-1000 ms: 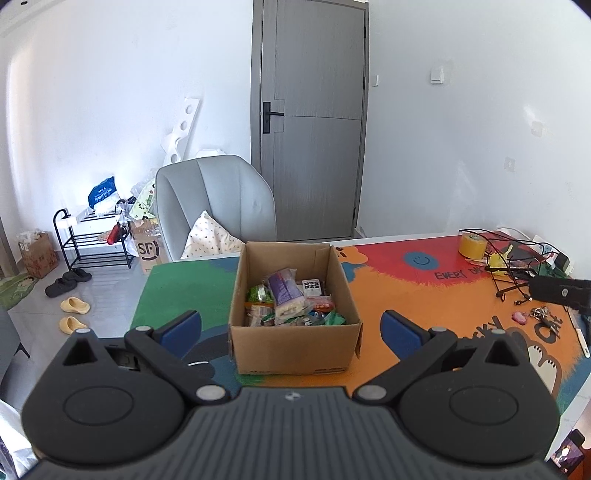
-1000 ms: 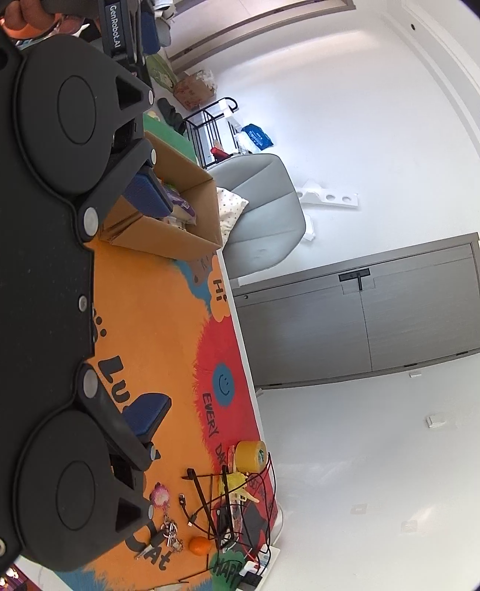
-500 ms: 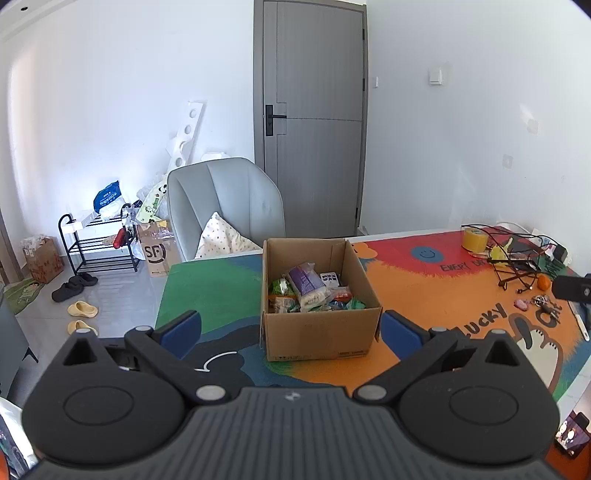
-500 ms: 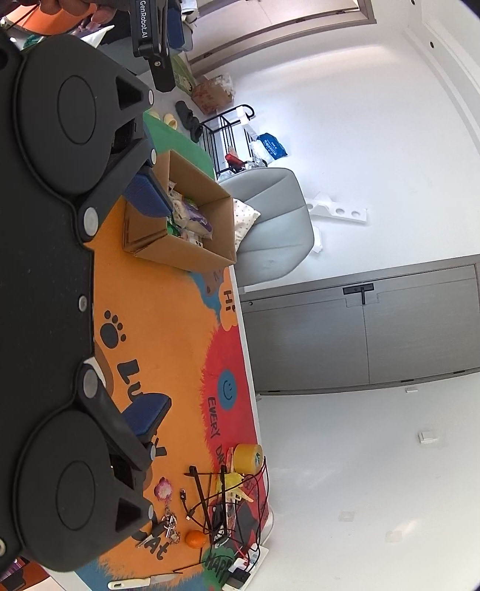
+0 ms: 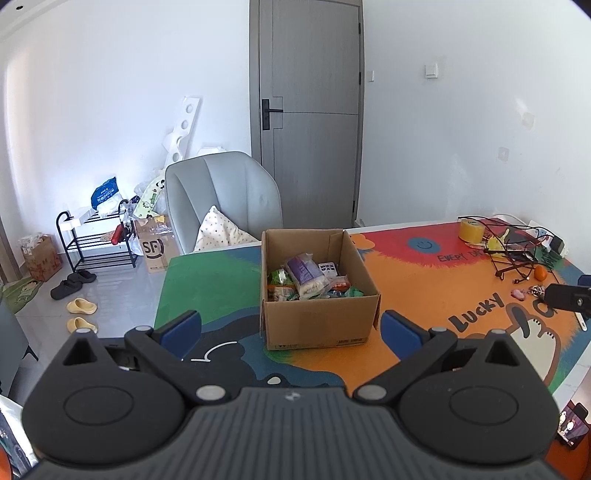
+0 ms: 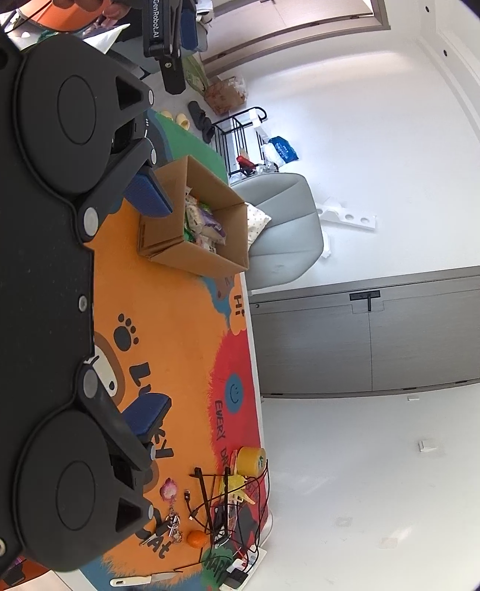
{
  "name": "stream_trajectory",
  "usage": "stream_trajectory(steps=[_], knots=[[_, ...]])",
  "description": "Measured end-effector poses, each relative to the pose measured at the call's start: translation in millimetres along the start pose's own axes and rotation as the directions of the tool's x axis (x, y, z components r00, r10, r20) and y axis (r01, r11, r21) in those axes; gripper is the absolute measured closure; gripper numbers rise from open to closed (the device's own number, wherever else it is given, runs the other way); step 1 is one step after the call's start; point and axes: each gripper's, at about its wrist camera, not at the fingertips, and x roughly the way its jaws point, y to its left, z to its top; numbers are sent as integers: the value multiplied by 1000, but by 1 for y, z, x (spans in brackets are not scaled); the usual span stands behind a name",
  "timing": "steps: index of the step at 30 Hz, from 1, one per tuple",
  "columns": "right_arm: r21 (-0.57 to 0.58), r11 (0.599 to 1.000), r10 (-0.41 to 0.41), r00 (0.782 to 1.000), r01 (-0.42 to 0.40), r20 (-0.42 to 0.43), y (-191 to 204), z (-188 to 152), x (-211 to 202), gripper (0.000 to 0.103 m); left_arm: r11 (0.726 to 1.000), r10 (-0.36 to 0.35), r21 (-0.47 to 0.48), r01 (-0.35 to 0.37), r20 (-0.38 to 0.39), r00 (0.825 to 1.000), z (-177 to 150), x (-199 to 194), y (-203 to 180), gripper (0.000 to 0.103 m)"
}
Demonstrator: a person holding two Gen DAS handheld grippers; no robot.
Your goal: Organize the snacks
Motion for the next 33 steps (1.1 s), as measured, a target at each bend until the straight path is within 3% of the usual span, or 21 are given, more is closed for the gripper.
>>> stream_trajectory(steps=[33], knots=[[11, 999, -41, 999, 41, -10, 0, -2, 2, 0, 1000, 11, -6, -11, -9, 1000, 0, 2, 2, 0]])
